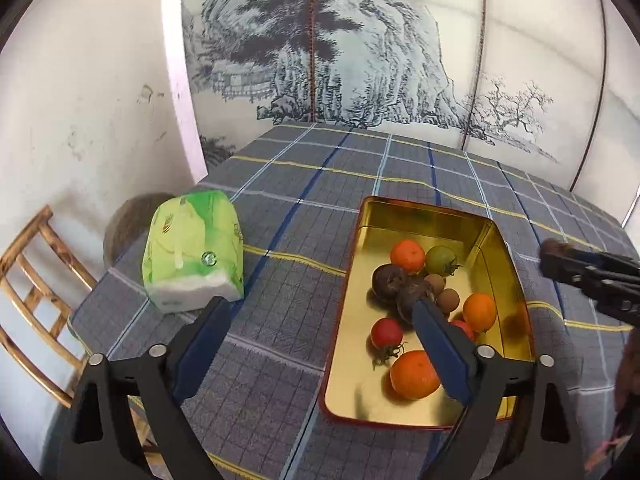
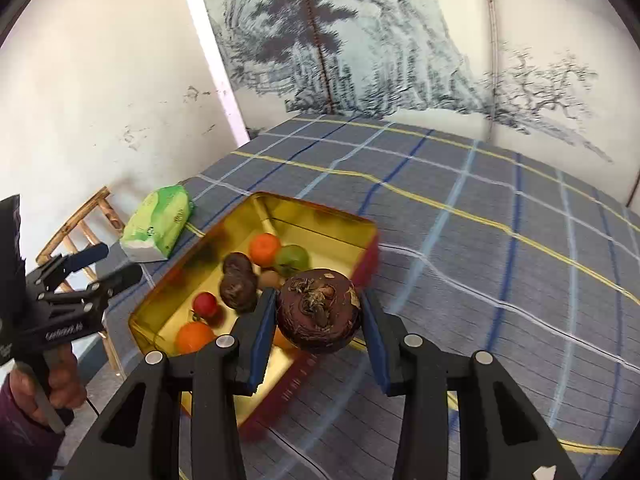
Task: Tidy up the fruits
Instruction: 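Carry the mangosteen over the tray with the right tool and release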
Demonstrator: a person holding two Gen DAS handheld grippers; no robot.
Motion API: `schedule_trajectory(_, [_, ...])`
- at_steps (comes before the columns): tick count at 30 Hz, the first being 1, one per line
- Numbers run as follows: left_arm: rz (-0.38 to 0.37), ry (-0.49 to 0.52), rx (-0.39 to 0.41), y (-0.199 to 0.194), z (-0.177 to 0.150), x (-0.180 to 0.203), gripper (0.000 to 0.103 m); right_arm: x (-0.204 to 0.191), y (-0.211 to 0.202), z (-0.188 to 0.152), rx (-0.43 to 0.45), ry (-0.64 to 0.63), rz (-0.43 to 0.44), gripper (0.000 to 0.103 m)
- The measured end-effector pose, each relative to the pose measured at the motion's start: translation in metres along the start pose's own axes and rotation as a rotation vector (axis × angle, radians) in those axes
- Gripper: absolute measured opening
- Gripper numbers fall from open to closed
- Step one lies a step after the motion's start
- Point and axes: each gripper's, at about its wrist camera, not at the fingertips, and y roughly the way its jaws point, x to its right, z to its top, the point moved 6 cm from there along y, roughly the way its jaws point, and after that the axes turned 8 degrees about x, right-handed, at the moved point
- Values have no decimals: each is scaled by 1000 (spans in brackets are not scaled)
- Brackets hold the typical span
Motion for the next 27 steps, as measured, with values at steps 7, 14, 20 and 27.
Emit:
schedule_trajectory(7, [30,-42,-5,-10,0,-13,103,-13,40,2,-58,-37,9,39])
schedule_trajectory(14, [28,-70,10,-15,-1,-15,103,-4,75,1,-107,-28,-14,39])
schedule_trajectory(20, [5,-2,55,-21,0,-2,103,-3,93,-3,-136,-34,-14,39])
schedule_trajectory(27, [-17,12,47,-17,-1,6,103,-5,100,-4,-142,-68,-33,39])
